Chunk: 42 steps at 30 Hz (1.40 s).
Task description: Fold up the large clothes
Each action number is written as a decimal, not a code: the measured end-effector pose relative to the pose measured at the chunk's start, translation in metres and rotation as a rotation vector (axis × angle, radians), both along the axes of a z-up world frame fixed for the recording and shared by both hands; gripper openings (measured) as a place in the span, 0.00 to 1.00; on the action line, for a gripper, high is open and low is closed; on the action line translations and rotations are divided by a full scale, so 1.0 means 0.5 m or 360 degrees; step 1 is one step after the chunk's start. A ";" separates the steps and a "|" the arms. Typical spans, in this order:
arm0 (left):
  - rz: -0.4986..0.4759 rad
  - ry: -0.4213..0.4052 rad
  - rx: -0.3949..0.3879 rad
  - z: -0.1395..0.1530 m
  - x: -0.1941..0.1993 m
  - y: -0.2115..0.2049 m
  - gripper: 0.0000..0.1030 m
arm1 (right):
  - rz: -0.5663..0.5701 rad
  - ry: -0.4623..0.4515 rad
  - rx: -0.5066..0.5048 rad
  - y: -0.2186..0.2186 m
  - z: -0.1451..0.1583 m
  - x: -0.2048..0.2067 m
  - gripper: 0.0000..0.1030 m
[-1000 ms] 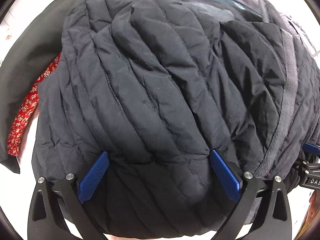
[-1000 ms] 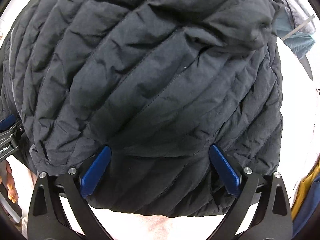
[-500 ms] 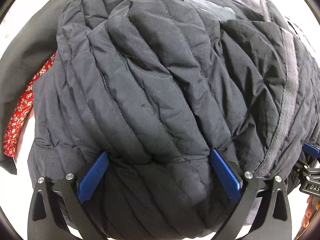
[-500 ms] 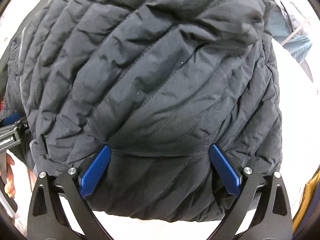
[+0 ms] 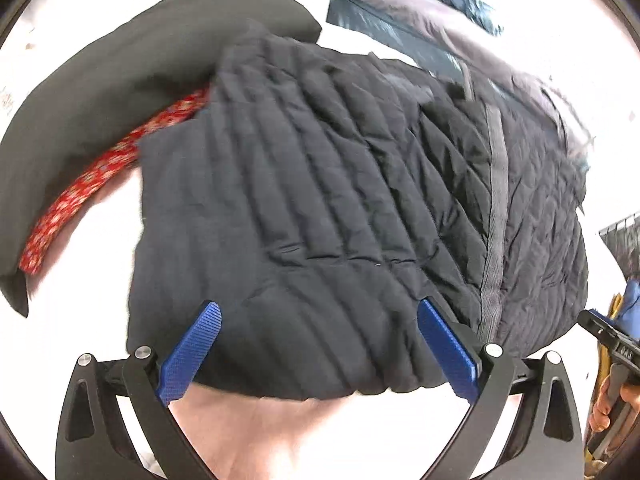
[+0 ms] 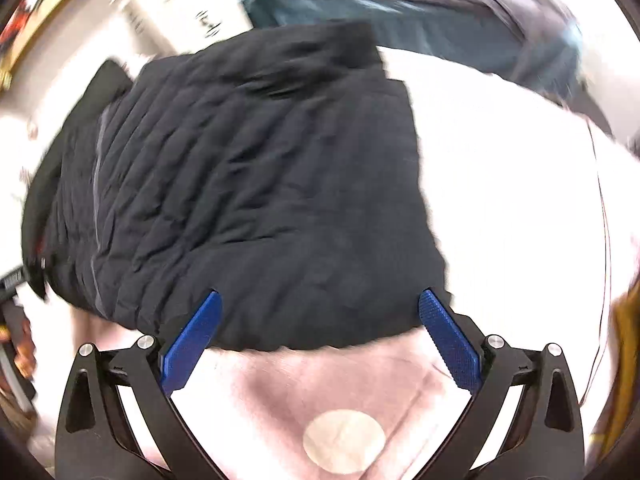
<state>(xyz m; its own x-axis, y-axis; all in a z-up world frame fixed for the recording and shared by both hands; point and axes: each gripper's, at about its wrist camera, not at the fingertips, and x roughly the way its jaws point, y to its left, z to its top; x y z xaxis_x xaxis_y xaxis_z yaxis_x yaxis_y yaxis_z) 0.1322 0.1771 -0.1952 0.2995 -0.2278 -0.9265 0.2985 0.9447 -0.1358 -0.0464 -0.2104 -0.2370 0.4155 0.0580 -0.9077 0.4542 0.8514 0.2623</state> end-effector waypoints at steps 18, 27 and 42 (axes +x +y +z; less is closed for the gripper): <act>0.0436 0.0312 -0.0359 -0.075 0.129 0.238 0.94 | -0.0293 -0.0017 0.0532 -0.147 -0.074 0.014 0.95; 0.0327 0.0403 -0.0445 -0.130 0.168 0.224 0.95 | -0.0308 0.0042 0.0559 -0.129 -0.076 -0.004 0.95; 0.0204 0.0415 -0.0451 -0.140 0.160 0.200 0.95 | -0.0215 0.0023 0.0489 -0.185 -0.047 0.067 0.95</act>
